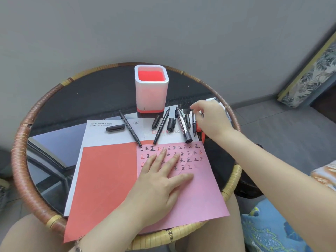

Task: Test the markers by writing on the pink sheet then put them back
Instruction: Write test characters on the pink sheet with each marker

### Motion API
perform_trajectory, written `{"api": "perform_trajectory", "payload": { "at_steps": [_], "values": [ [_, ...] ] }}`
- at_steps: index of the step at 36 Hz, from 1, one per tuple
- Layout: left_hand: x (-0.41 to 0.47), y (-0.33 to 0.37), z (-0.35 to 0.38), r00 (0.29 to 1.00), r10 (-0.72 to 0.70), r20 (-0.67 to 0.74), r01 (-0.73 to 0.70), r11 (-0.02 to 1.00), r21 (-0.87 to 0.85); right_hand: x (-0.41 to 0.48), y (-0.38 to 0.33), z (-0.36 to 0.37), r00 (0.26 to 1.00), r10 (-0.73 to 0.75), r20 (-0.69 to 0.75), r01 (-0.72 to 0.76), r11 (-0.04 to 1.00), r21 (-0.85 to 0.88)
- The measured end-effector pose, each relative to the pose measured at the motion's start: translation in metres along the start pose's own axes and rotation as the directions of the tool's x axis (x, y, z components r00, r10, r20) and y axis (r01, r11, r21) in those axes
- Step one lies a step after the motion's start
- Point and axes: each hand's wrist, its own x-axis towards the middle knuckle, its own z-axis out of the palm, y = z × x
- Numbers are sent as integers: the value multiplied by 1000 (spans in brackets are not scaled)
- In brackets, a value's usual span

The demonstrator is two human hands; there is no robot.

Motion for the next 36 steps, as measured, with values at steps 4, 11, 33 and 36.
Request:
{"api": "perform_trajectory", "payload": {
  "at_steps": [4,11,33,36],
  "values": [
    [0,0,-1,1000,0,2,0,1000,-10,12,6,-13,970,213,121,-217,976,16],
    [0,1,-3,1000,-2,22,3,1000,-30,24,0,0,898,342,277,-317,939,-131],
    [1,1,-4,999,0,47,1,1000,-9,-52,-3,-55,785,592,183,-360,196,912],
    [0,2,-4,999,7,49,-7,1000,2,-75,-1,-56,774,622,115,-341,257,904]
  ]
}}
